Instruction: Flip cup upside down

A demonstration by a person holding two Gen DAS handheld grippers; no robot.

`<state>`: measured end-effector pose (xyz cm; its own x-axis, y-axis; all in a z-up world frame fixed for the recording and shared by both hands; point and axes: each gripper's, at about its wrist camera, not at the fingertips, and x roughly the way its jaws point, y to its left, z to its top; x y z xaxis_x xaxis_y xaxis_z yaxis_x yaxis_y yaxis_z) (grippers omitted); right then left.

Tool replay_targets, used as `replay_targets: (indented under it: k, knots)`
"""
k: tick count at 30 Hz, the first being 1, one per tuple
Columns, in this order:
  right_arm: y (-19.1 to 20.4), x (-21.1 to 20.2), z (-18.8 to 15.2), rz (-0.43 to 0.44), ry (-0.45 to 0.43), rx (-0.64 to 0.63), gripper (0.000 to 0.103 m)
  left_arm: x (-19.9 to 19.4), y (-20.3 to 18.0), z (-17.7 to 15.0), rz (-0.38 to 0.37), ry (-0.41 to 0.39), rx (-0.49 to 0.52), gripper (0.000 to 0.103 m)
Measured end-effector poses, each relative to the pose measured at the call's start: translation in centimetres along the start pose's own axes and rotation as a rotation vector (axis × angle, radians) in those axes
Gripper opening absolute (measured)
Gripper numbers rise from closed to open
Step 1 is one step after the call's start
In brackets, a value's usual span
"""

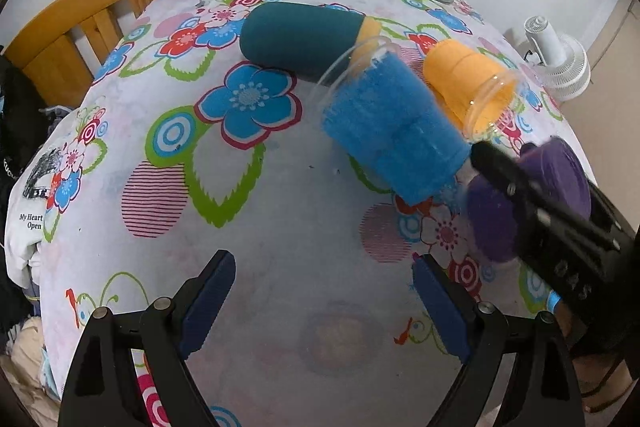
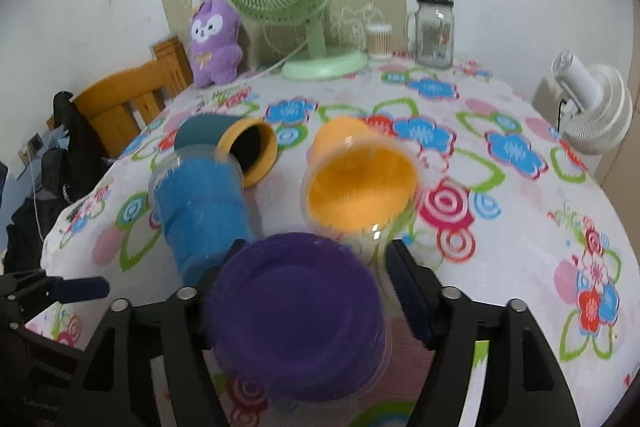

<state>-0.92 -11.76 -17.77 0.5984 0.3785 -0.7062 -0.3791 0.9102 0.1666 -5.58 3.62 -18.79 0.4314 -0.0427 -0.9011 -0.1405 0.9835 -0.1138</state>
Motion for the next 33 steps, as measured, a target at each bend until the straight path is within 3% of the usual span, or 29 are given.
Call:
replay_targets:
  k: [4, 11, 19, 28, 33]
  knots:
    - [0.3, -1.7, 0.4, -0.011, 0.024, 0.016, 0.090, -1.0, -0.3, 0.0, -0.013, 0.013, -0.006, 0.092]
    - [0.3, -6.0, 2.7, -0.009, 0.076, 0.054, 0.092, -5.1, -1.7, 1.1, -0.042, 0.008, -0.006, 0.092]
    - [0.0, -12.0, 6.6, -0.025, 0.077, 0.070, 0.094, -11.3, -3.5, 3.0, -0.043, -0.041, 0.005, 0.098]
    - [-0.2, -16.8, 9.9, -0.035, 0.079, 0.060, 0.095, -16.3, -4.5, 4.5, -0.024, -0.078, -0.013, 0.100]
    - [-0.4, -18.6, 10.9, -0.086, 0.082, 0.036, 0.095, -18.6, -5.0, 4.7, -0.001, -0.127, -0.014, 0.102]
